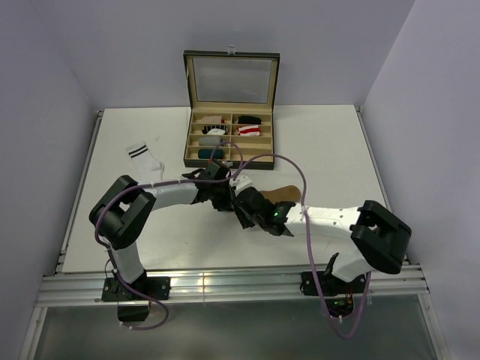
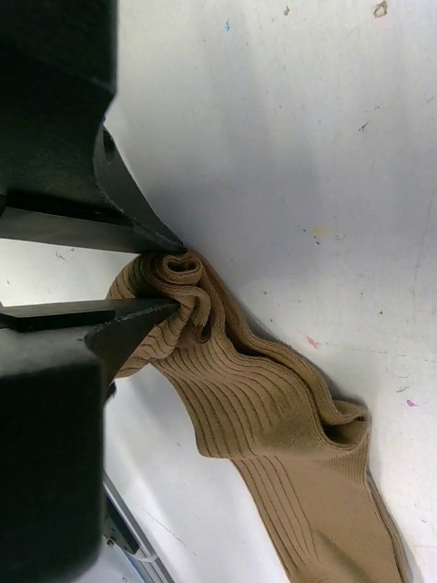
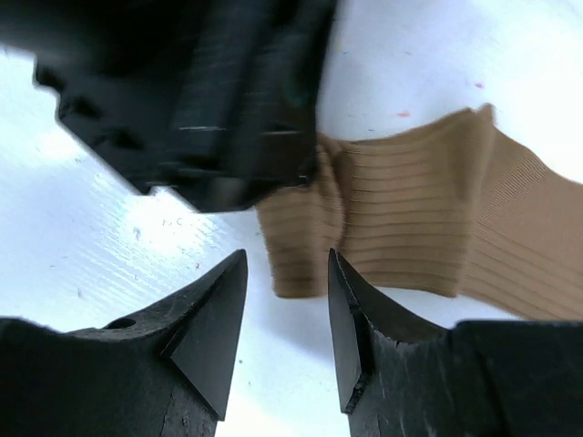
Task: Roll the socks
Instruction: Roll the sock at the center of the board.
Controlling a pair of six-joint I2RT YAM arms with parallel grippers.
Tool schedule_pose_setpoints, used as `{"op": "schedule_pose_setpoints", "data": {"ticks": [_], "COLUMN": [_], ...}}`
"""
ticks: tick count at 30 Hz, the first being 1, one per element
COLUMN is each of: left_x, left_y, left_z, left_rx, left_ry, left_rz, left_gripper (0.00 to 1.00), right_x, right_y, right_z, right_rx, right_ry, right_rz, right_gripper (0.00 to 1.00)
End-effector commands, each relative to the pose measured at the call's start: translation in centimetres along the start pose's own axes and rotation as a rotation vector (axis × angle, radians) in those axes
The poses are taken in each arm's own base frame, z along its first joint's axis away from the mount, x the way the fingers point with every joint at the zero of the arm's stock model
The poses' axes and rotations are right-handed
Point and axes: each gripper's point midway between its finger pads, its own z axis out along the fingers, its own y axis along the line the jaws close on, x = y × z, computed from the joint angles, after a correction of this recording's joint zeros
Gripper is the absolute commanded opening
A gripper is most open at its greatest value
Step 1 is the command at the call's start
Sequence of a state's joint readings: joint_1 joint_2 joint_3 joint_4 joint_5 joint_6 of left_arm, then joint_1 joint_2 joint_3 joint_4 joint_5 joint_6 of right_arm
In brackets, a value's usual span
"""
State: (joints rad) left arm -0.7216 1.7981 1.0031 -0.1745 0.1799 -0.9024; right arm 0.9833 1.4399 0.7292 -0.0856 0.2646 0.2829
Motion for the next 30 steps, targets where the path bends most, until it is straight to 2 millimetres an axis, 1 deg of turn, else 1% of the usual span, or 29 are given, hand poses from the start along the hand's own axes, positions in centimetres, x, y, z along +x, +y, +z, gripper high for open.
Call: {"op": "schedule_pose_setpoints", "data": {"ticks": [1,2,3,4,5,6,7,8,9,11,12,13,14,15,16,17,18,20,22,23,24,25,26,27,28,29,30], "left_x": [0.5,0.5,0.5,0.6,0.5,0.5,0.6,0.6,0.6,0.6,0.5,0.5,0.4,0.3,0.1,0.0,-0.3,-0.4,-0.2,-0.1,-0.4,-0.2,0.2,0.0,0.4,0.5,0.2], "left_y": [0.8,0.8,0.8,0.8,0.8,0.8,0.8,0.8,0.6,0.5,0.6,0.6,0.6,0.5,0.6,0.7,0.7,1.1,1.7,2.0,2.3,2.5,3.3,3.3,4.1,4.5,4.4], "left_z": [0.4,0.4,0.4,0.4,0.4,0.4,0.4,0.4,0.4,0.3,0.3,0.2,0.2,0.1,0.1,0.0,-0.2,-0.3,-0.5,-0.5,-0.8,-1.0,-1.1,-1.6,-1.8,-2.1,-2.9], "left_rx": [-0.047,-0.046,-0.046,-0.047,-0.044,-0.042,-0.043,-0.042,-0.037,-0.033,-0.036,-0.036,-0.036,-0.031,-0.030,-0.031,-0.030,-0.038,-0.041,-0.045,-0.043,-0.045,-0.054,-0.048,-0.060,-0.067,-0.060], "left_ry": [0.022,0.024,0.024,0.026,0.027,0.027,0.030,0.030,0.031,0.033,0.030,0.030,0.027,0.025,0.023,0.020,0.013,0.012,0.017,0.019,0.011,0.010,0.017,0.006,0.010,0.005,-0.015], "left_rz": [0.041,0.041,0.041,0.042,0.039,0.039,0.039,0.040,0.041,0.042,0.041,0.043,0.043,0.039,0.035,0.033,0.030,0.027,0.015,0.009,-0.002,-0.006,-0.016,-0.029,-0.040,-0.048,-0.051], "left_gripper": [0.31,0.31,0.31,0.31,0.31,0.31,0.31,0.31,0.31,0.32,0.32,0.32,0.32,0.32,0.32,0.32,0.32,0.32,0.31,0.31,0.31,0.31,0.31,0.31,0.31,0.31,0.30], "right_x": [-1.9,-1.8,-2.0,-1.4,-1.5,-1.1,-0.3,-0.3,0.7,1.0,1.8,2.1,1.9,2.8,3.0,3.4,3.9,4.0,4.2,4.2,4.4,4.0,4.0,3.9,3.7,3.4,2.8], "right_y": [-0.6,0.1,0.3,0.3,0.5,0.7,0.4,0.4,0.2,0.3,0.2,0.1,0.2,-0.2,-0.2,-0.5,-0.7,-0.7,-0.7,-0.8,-0.3,0.2,0.4,1.5,2.1,2.8,3.6], "right_z": [0.2,0.2,0.3,0.7,0.9,1.1,1.6,1.8,2.2,2.4,2.6,2.7,2.8,3.1,3.2,3.2,3.3,3.6,3.8,3.9,3.9,4.1,4.2,4.4,4.4,4.5,4.5], "right_rx": [0.131,0.123,0.130,0.143,0.150,0.154,0.184,0.193,0.209,0.219,0.229,0.239,0.253,0.274,0.281,0.299,0.309,0.307,0.299,0.295,0.263,0.231,0.211,0.149,0.109,0.069,0.031], "right_ry": [-0.056,-0.056,-0.059,-0.036,-0.034,-0.023,0.004,0.013,0.051,0.068,0.094,0.111,0.113,0.150,0.159,0.169,0.186,0.196,0.210,0.211,0.218,0.203,0.201,0.196,0.191,0.185,0.167], "right_rz": [-0.130,-0.162,-0.175,-0.195,-0.203,-0.219,-0.233,-0.240,-0.259,-0.251,-0.259,-0.250,-0.227,-0.240,-0.220,-0.218,-0.214,-0.195,-0.201,-0.203,-0.210,-0.228,-0.239,-0.235,-0.264,-0.267,-0.263], "right_gripper": [0.48,0.48,0.48,0.48,0.48,0.48,0.48,0.48,0.48,0.47,0.47,0.46,0.44,0.42,0.39,0.31,0.26,0.18,0.17,0.13,0.10,0.07,0.01,0.00,0.00,0.00,0.00]}}
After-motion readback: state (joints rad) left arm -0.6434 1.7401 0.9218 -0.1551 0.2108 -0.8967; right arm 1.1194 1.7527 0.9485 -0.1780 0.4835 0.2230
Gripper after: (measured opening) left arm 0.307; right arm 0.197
